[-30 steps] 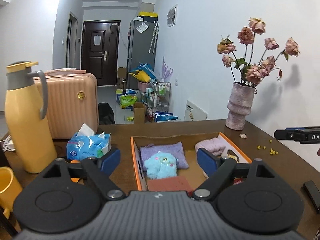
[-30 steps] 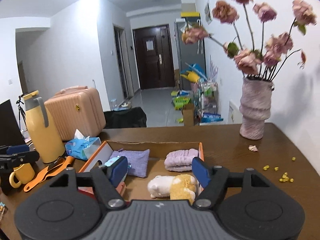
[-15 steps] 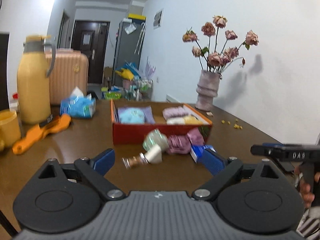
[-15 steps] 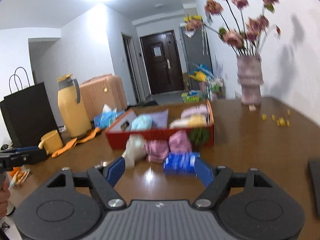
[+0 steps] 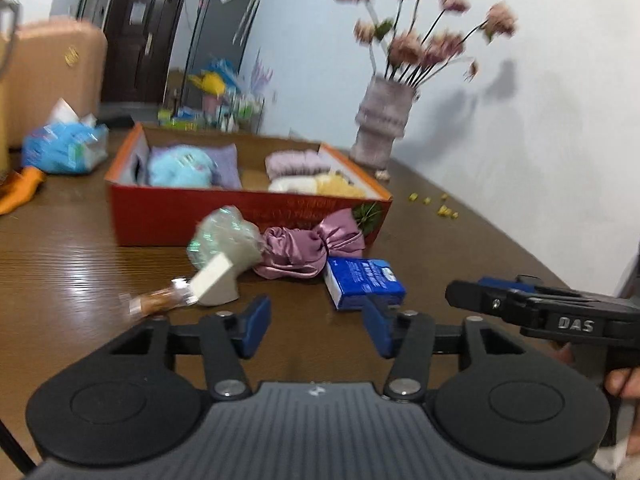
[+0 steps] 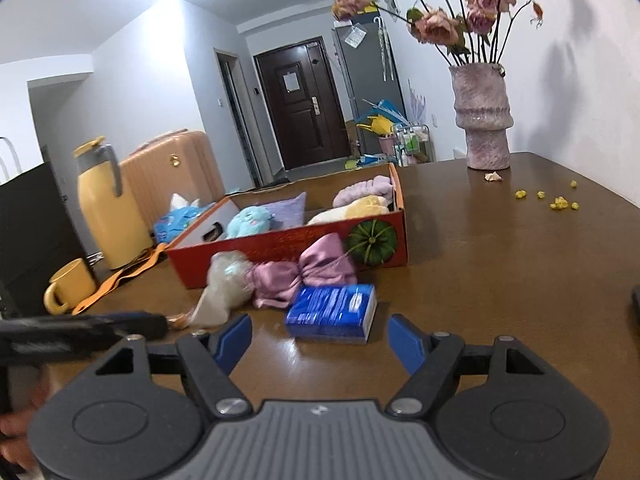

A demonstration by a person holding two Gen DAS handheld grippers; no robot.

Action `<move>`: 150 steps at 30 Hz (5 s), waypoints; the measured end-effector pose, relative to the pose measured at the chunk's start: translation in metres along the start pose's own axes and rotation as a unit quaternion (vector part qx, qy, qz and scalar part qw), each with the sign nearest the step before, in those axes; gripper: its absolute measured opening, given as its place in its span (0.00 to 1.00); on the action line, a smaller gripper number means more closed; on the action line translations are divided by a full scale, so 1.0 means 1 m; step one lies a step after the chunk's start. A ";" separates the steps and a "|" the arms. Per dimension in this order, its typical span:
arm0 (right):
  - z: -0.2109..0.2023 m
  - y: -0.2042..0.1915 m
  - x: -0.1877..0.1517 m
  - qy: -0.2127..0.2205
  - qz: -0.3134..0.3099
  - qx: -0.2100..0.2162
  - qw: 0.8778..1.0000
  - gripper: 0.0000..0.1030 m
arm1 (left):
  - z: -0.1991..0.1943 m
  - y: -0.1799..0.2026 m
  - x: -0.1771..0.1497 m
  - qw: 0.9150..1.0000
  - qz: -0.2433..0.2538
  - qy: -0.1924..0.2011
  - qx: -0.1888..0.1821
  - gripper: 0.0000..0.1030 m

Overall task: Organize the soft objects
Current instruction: 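Withdraw both grippers toward the pink satin scrunchie, then close the right gripper on the pink scrunchie while the left gripper grasps it, then lift the pink scrunchie into the box and open both grippers, then withdraw both grippers toward the blue tissue pack, then close the left gripper on the blue tissue pack while the right gripper grasps it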

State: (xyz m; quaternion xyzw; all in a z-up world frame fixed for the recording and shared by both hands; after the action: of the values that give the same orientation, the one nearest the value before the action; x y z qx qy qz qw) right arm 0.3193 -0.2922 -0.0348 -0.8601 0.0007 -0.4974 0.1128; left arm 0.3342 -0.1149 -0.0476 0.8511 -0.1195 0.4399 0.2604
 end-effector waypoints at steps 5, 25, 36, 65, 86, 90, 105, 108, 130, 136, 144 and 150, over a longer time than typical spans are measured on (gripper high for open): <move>0.060 0.006 0.029 -0.012 0.008 0.009 1.000 0.65 | 0.068 -0.025 0.022 0.998 -0.053 -0.001 0.016 0.73; 0.064 -0.004 0.049 0.022 0.034 0.073 0.996 0.16 | 0.039 0.000 0.042 0.995 -0.072 0.044 -0.046 0.21; -0.015 -0.008 -0.061 -0.057 0.071 0.083 0.992 0.16 | -0.033 0.030 -0.075 0.999 -0.024 -0.028 -0.011 0.62; 0.123 -0.012 0.176 0.013 -0.013 0.052 0.998 0.13 | 0.111 -0.027 0.174 0.997 -0.044 -0.017 -0.058 0.21; 0.254 0.012 0.170 -0.074 -0.128 -0.126 0.981 0.41 | 0.161 -0.103 0.189 0.995 -0.001 -0.066 0.082 0.53; 0.199 0.001 0.202 -0.035 -0.114 -0.104 0.987 0.54 | 0.102 -0.103 0.207 0.992 0.037 -0.036 0.111 0.63; 0.016 -0.035 0.187 0.084 -0.099 -0.047 0.990 0.78 | -0.079 -0.066 0.157 0.987 0.066 0.085 0.119 0.86; -0.015 -0.036 0.137 0.096 -0.084 -0.033 0.991 0.79 | -0.098 -0.066 0.106 0.990 0.048 0.082 0.109 0.86; -0.060 -0.001 -0.049 0.015 0.023 -0.043 0.999 0.80 | -0.123 -0.042 -0.025 0.997 -0.003 0.044 0.062 0.89; -0.028 0.012 -0.044 -0.008 0.047 -0.037 0.998 0.70 | -0.071 -0.025 -0.009 0.999 0.004 0.022 0.035 0.78; 0.026 0.020 -0.029 -0.033 0.091 -0.005 0.995 0.50 | 0.039 0.014 0.011 0.998 0.029 -0.043 -0.031 0.53; 0.061 0.039 -0.008 -0.032 0.123 -0.001 0.992 0.43 | 0.097 0.011 0.005 0.994 -0.043 -0.090 -0.050 0.41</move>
State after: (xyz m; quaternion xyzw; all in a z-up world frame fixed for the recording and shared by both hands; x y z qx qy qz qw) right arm 0.3719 -0.3171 -0.0786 -0.8691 0.1036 -0.4518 0.1727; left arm 0.3992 -0.1775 -0.0861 0.8775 -0.1279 0.3430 0.3098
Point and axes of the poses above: each gripper's, at about its wrist camera, not at the fingertips, and z roughly the way its jaws point, y to its right, x to its top, the point moved 10 cm from there along z, roughly the way its jaws point, and after that the axes turned 7 degrees about -x, right-handed, at the moved point
